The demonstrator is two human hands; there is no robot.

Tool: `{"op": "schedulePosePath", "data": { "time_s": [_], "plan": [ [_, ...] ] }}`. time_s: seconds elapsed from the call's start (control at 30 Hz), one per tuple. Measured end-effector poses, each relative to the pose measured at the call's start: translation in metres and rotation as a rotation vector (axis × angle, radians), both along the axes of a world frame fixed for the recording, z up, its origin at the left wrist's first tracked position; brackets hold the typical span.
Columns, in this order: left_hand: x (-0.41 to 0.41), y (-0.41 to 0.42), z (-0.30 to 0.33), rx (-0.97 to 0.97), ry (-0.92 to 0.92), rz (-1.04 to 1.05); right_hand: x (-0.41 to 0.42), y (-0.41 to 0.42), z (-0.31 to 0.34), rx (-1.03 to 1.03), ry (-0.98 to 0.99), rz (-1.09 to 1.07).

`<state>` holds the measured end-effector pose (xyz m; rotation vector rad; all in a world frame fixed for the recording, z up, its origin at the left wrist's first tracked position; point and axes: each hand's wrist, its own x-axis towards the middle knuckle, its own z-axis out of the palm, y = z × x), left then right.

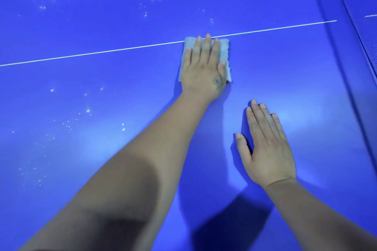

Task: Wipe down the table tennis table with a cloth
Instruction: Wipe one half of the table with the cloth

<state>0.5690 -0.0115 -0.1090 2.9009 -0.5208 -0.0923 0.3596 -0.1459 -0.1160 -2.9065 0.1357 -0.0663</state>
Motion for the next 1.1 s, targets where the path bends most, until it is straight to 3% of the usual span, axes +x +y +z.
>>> {"op": "schedulePosePath", "data": {
  "time_s": [0.17,0.37,0.57,0.8,0.9,1.1],
  "plan": [
    [0.035,0.039,0.002,0.016,0.046,0.127,0.000,-0.001,0.000,0.017,0.001,0.011],
    [-0.023,0.115,-0.002,0.019,-0.032,0.377,0.024,0.032,0.006,-0.028,-0.041,-0.091],
    [-0.088,0.124,-0.002,0.011,-0.035,0.202,0.054,0.092,-0.002,-0.015,-0.033,-0.051],
    [-0.031,0.102,-0.004,0.027,-0.069,-0.107,0.056,0.090,-0.005,-0.022,-0.008,-0.038],
    [0.004,0.111,-0.001,0.057,-0.024,-0.113,0.055,0.090,-0.005,-0.014,-0.015,-0.049],
    [0.037,0.188,0.000,0.009,0.025,0.130,0.054,0.090,-0.004,-0.013,-0.009,-0.055]
  ]
}}
